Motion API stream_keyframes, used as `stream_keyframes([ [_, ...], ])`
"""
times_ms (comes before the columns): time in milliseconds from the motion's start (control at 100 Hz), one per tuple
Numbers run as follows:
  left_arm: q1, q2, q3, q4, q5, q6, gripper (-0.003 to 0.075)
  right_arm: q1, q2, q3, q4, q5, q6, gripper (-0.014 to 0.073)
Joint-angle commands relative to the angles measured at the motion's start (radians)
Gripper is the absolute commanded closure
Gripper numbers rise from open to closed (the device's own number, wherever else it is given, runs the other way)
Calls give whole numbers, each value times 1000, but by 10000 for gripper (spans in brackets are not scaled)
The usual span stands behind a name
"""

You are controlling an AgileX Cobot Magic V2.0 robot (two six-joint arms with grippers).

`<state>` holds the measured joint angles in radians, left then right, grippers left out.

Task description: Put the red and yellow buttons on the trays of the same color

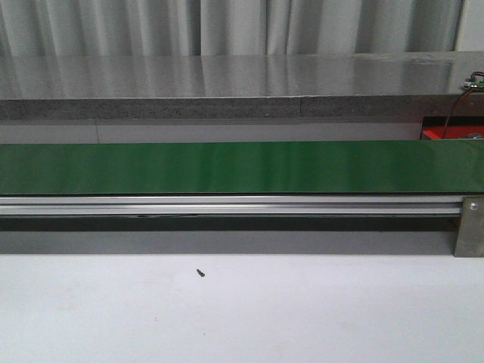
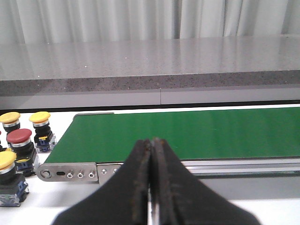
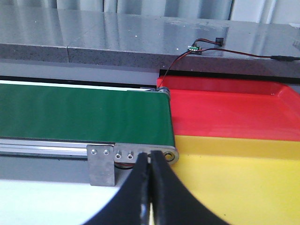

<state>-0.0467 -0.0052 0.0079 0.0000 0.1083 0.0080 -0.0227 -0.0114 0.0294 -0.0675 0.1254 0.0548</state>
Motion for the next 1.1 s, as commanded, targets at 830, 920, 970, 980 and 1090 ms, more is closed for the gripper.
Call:
stream_keyframes([
  [830, 0, 244, -503, -50, 389, -21, 740, -1, -17, -19, -9, -82, 0, 662],
  [920, 0, 353, -607, -51, 528, -21, 740, -1, -17, -19, -9, -82, 0, 662],
  [970, 0, 407, -655, -64, 592, -21, 740, -1, -17, -19, -9, -82, 0, 662],
  [980, 0, 414, -667, -66, 607, -21, 740, -1, -17, -19, -9, -82, 0, 662],
  [1090, 0, 512, -733, -130, 680, -21, 740, -1, -17, -19, -9, -82, 0, 662],
])
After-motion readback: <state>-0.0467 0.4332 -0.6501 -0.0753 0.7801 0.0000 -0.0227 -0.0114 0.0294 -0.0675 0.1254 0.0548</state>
